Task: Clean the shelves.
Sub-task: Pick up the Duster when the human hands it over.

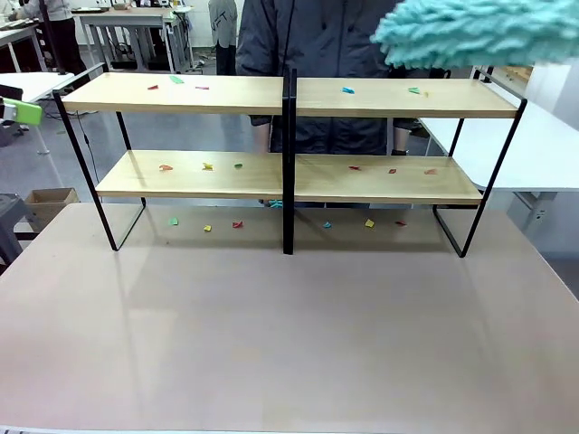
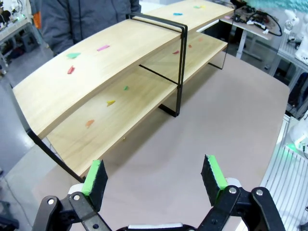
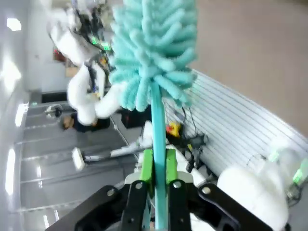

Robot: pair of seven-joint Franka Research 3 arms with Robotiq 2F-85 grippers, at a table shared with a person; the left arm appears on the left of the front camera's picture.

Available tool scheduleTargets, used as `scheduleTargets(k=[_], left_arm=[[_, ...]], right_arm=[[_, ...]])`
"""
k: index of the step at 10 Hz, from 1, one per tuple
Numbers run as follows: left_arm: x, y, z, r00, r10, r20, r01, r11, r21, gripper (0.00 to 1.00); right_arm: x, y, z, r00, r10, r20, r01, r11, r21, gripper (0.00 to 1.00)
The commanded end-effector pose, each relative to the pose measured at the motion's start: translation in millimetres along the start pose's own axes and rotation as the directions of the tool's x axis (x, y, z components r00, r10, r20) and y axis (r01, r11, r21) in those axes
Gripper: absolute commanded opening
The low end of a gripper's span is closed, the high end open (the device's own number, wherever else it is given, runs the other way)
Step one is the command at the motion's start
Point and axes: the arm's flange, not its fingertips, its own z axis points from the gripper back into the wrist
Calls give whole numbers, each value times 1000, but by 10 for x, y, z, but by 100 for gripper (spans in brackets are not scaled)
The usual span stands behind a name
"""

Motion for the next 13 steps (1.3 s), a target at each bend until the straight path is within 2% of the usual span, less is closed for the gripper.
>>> scheduleTargets(k=[1, 3, 5, 7, 9, 10, 11, 12, 13], left_arm=[[-10, 3, -11, 1000, -4, 0, 4, 1000, -6, 100], [-10, 3, -11, 1000, -4, 0, 4, 1000, -6, 100], [-10, 3, -11, 1000, -4, 0, 4, 1000, -6, 100], [-10, 3, -11, 1000, -4, 0, 4, 1000, -6, 100], [-10, 3, -11, 1000, -4, 0, 4, 1000, -6, 100], [-10, 3, -11, 1000, -4, 0, 4, 1000, -6, 100], [-10, 3, -11, 1000, -4, 0, 4, 1000, -6, 100], [-10, 3, -11, 1000, -4, 0, 4, 1000, -6, 100], [-10, 3, -11, 1000, -4, 0, 4, 1000, -6, 100]], right_arm=[[-231, -221, 298, 995, 78, -60, -82, 994, -66, 0], [-639, -535, 473, 988, 102, -119, -119, 982, -148, 0], [-948, -943, 564, 980, 130, -150, -170, 941, -294, 0], [-1127, -1191, 708, 977, 179, -120, -207, 936, -284, 0], [-1293, -1352, 933, 985, 167, -32, -169, 952, -255, 0], [-1343, -1408, 1008, 992, 123, 8, -117, 955, -274, 0], [-1255, -1442, 970, 991, 110, 74, -77, 932, -354, 0], [-1325, -1400, 944, 991, 131, -41, -137, 952, -273, 0], [-1325, -1400, 944, 991, 131, -41, -137, 952, -273, 0]])
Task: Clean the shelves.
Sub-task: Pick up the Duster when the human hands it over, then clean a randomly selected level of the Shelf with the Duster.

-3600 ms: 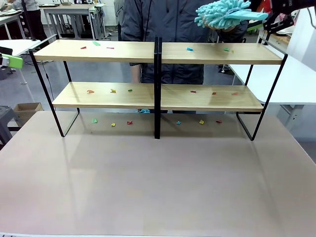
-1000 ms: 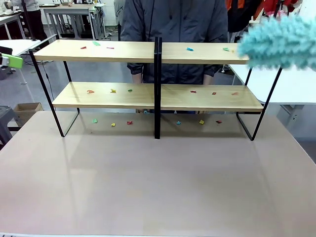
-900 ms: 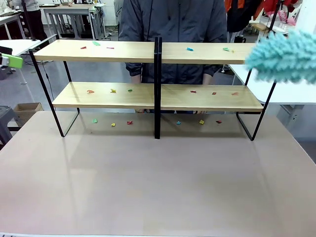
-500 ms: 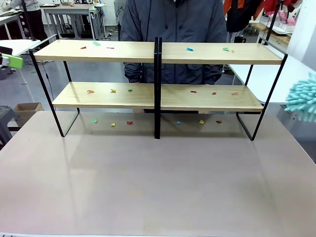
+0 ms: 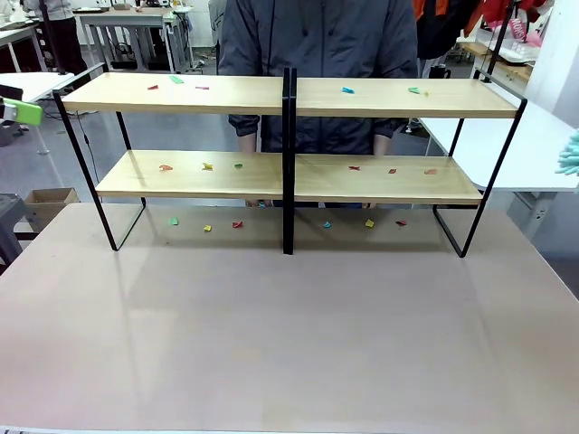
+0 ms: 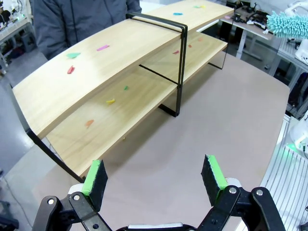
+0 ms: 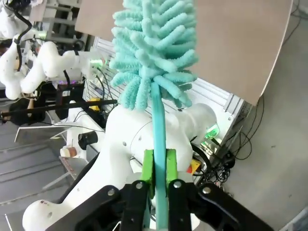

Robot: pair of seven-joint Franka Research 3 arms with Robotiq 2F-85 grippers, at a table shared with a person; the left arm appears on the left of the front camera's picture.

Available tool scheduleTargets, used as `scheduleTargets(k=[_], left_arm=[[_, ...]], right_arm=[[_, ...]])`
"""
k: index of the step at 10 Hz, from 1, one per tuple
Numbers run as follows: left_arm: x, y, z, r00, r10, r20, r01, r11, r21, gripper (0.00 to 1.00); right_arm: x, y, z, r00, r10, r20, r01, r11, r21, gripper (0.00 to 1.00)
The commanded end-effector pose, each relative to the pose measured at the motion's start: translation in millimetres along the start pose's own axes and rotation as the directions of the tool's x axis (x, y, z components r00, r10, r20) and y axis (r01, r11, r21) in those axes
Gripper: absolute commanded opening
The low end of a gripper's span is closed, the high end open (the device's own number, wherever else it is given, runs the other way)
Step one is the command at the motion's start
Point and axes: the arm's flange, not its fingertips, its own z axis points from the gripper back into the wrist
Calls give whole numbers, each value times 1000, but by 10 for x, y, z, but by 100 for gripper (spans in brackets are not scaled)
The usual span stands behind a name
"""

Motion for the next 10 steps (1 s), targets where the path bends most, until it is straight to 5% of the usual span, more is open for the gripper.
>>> scheduleTargets(k=[1, 10], left_arm=[[-9, 3, -9, 1000, -4, 1, 4, 1000, -6, 100], [-9, 3, -9, 1000, -4, 1, 4, 1000, -6, 100]], right_arm=[[-38, 79, -23, 999, 27, -27, -26, 999, 22, 0], [-38, 79, -23, 999, 27, -27, -26, 999, 22, 0]])
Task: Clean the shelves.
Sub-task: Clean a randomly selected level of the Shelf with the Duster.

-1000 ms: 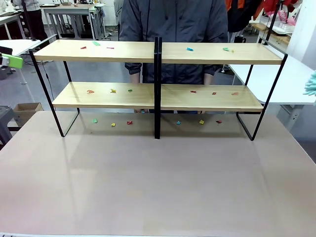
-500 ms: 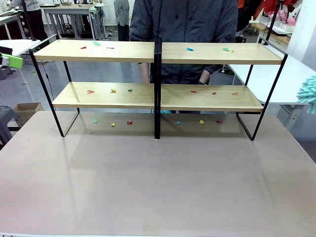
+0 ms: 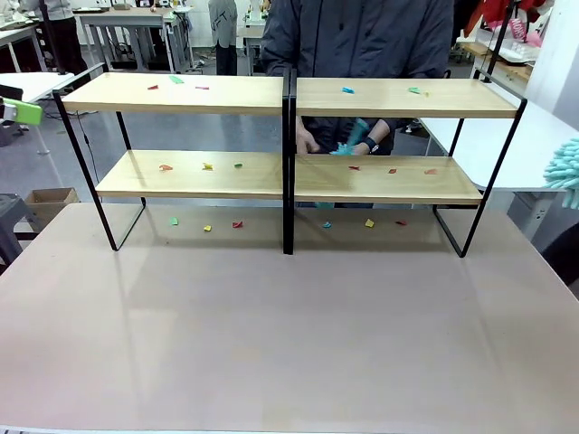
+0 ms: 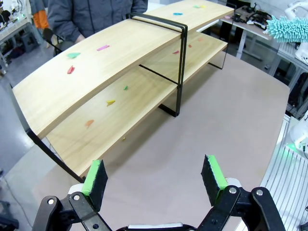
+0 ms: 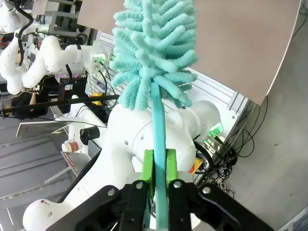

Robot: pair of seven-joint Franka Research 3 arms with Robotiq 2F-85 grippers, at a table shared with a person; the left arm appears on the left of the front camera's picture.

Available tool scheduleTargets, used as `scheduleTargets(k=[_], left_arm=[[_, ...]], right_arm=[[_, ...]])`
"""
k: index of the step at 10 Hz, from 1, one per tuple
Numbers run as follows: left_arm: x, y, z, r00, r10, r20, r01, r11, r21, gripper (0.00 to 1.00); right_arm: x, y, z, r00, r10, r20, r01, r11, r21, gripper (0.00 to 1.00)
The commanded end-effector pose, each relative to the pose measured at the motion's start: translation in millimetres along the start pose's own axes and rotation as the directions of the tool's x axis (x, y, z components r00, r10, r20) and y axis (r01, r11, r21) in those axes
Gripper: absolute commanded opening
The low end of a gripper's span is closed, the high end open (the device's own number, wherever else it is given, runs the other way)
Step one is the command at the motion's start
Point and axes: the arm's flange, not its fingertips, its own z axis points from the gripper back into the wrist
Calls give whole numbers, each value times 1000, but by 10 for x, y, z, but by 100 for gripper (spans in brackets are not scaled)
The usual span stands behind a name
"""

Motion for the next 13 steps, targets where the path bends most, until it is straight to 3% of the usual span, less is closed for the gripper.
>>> scheduleTargets(k=[1, 2, 3, 4, 6, 7, 9, 10, 11, 12, 13], left_arm=[[-9, 3, -8, 1000, -4, 1, 4, 1000, -6, 100], [-9, 3, -8, 1000, -4, 1, 4, 1000, -6, 100], [-9, 3, -8, 1000, -4, 1, 4, 1000, -6, 100], [-9, 3, -8, 1000, -4, 1, 4, 1000, -6, 100], [-9, 3, -8, 1000, -4, 1, 4, 1000, -6, 100], [-9, 3, -8, 1000, -4, 1, 4, 1000, -6, 100], [-9, 3, -8, 1000, -4, 1, 4, 1000, -6, 100], [-9, 3, -8, 1000, -4, 1, 4, 1000, -6, 100], [-9, 3, -8, 1000, -4, 1, 4, 1000, -6, 100], [-9, 3, -8, 1000, -4, 1, 4, 1000, -6, 100], [-9, 3, -8, 1000, -4, 1, 4, 1000, -6, 100]], right_arm=[[-89, 90, 87, 1000, 18, -2, -18, 1000, 5, 0], [0, 0, 0, 1000, 0, 0, 0, 1000, 0, 12], [-16, 342, -195, 993, 113, -33, -117, 985, -126, 12], [169, 779, -532, 961, 264, -83, -274, 948, -162, 12], [598, 1414, -1156, 894, 385, -230, -423, 893, -151, 12], [786, 1734, -1477, 877, 398, -269, -455, 867, -201, 12], [1179, 2412, -2192, 867, 459, -196, -499, 809, -310, 12], [1314, 2594, -2434, 860, 480, -171, -509, 793, -334, 12], [1399, 2635, -2592, 863, 453, -225, -504, 805, -313, 12], [1175, 2560, -2325, 854, 464, -237, -518, 803, -295, 12], [1175, 2560, -2325, 854, 464, -237, -518, 803, -295, 12]])
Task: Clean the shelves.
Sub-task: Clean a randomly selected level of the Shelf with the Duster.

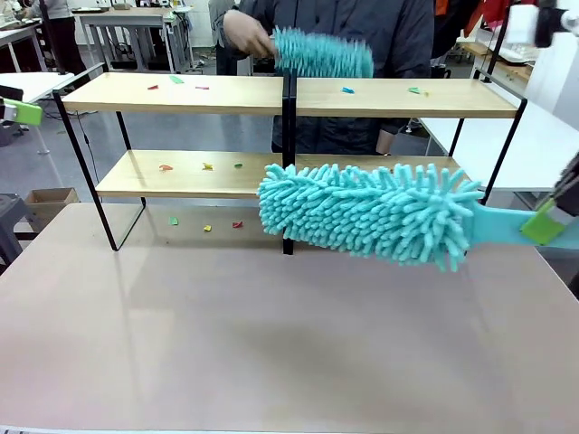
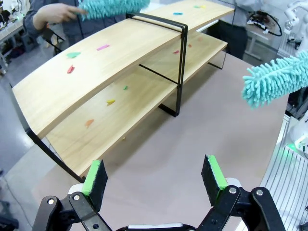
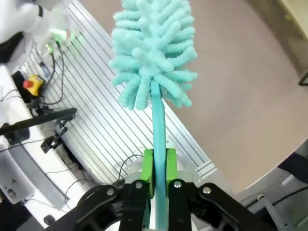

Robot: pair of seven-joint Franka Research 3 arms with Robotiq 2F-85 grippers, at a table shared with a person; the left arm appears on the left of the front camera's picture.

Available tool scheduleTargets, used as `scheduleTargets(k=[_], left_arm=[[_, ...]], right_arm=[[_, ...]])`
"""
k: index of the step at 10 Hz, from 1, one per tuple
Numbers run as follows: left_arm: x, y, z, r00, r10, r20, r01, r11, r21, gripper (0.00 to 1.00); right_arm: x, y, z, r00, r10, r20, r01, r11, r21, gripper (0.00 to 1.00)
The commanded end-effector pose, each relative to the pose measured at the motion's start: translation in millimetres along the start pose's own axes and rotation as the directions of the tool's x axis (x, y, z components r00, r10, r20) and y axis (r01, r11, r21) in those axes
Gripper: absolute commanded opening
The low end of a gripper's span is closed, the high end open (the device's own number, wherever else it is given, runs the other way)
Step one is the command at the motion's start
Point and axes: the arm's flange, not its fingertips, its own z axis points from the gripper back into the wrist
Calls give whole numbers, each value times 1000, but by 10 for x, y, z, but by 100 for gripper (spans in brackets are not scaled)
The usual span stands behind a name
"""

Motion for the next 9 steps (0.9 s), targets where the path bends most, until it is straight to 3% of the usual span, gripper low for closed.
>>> scheduleTargets(k=[1, 2, 4, 7, 9], left_arm=[[-5, -1, -6, 1000, -5, 1, 5, 1000, -6, 100], [-5, -1, -6, 1000, -5, 1, 5, 1000, -6, 100], [-5, -1, -6, 1000, -5, 1, 5, 1000, -6, 100], [-5, -1, -6, 1000, -5, 1, 5, 1000, -6, 100], [-5, -1, -6, 1000, -5, 1, 5, 1000, -6, 100]], right_arm=[[79, 56, -48, 1000, -1, 3, 1, 1000, -9, 12], [116, 28, -94, 998, -54, 38, 56, 996, -71, 12], [688, 47, -337, 992, -2, 123, 19, 991, -130, 12], [1405, 131, -893, 993, -43, 108, 63, 980, -190, 12], [1663, 152, -1115, 973, -79, 215, 129, 965, -228, 12]])
